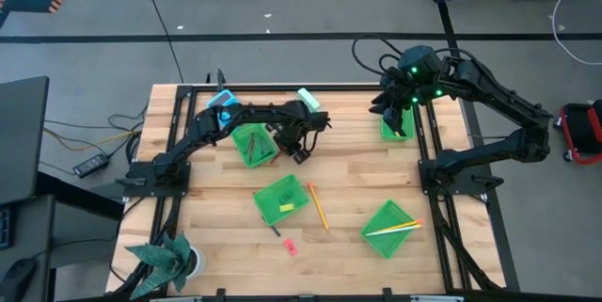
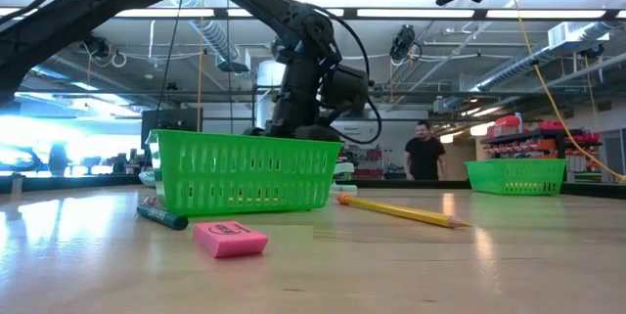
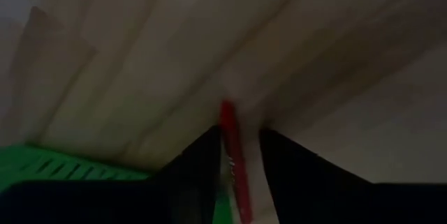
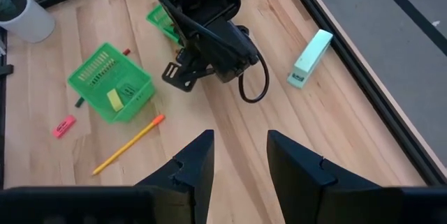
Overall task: Sort crayons/erasers/pens/pencils in bins
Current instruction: Put the top red crayon into the top left green bin
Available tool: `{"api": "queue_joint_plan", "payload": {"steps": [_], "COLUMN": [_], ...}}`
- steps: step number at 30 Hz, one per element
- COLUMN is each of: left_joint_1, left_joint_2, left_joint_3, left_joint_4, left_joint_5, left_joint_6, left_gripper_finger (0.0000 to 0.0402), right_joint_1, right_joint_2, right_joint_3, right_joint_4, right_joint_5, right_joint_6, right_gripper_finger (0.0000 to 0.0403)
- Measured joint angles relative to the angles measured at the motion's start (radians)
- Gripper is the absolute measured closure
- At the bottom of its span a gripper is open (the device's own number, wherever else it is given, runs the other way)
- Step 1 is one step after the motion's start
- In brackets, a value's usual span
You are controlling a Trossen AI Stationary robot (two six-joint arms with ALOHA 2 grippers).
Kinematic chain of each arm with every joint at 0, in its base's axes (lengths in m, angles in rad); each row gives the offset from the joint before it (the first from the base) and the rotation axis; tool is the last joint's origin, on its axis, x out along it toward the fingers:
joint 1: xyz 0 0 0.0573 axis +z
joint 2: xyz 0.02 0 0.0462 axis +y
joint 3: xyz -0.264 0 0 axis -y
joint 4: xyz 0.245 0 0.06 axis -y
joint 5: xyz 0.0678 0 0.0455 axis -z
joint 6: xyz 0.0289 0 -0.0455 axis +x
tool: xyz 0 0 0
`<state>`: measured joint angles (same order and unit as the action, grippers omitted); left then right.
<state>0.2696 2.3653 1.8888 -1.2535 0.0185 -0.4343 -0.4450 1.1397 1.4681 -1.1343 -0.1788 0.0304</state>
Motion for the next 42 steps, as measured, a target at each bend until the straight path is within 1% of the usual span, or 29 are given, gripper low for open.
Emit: {"api": "queue_joint_plan", "payload": {"steps": [9, 12, 20, 24, 27, 31, 35, 38, 42], "left_joint_1": [-0.004, -0.007, -0.015, -0.015, -0.016, -0.015, -0.017, -0.016, -0.007], "left_joint_2": [0.000, 0.000, 0.000, 0.000, -0.003, 0.003, 0.004, 0.003, 0.002], "left_joint_3": [0.000, 0.000, 0.000, 0.000, -0.001, 0.041, 0.114, 0.162, 0.233], "left_joint_4": [0.011, 0.013, 0.020, 0.022, 0.028, 0.036, 0.026, 0.020, -0.027], "left_joint_5": [0.008, 0.008, 0.007, 0.022, 0.026, 0.045, 0.048, 0.042, 0.037], "left_joint_6": [-0.032, -0.052, -0.044, -0.043, -0.030, 0.017, 0.062, 0.087, 0.119], "left_gripper_finger": [0.0314, 0.0327, 0.0364, 0.0369, 0.0360, 0.0355, 0.0366, 0.0370, 0.0363], "right_joint_1": [0.000, 0.000, 0.000, 0.000, 0.000, 0.000, 0.000, 0.000, 0.000], "right_joint_2": [0.000, 0.000, 0.000, 0.000, 0.000, 0.000, 0.000, 0.000, 0.000], "right_joint_3": [0.000, 0.000, 0.000, 0.000, 0.000, 0.000, 0.000, 0.000, 0.000], "right_joint_4": [0.000, 0.000, 0.000, 0.000, 0.000, 0.004, 0.023, 0.059, 0.099], "right_joint_5": [0.000, 0.000, 0.000, 0.000, 0.000, -0.001, 0.002, 0.031, 0.062], "right_joint_6": [-0.042, -0.050, -0.050, -0.050, -0.031, 0.003, 0.004, 0.000, 0.008], "right_gripper_finger": [0.0265, 0.0265, 0.0265, 0.0265, 0.0265, 0.0265, 0.0265, 0.0265, 0.0265]}}
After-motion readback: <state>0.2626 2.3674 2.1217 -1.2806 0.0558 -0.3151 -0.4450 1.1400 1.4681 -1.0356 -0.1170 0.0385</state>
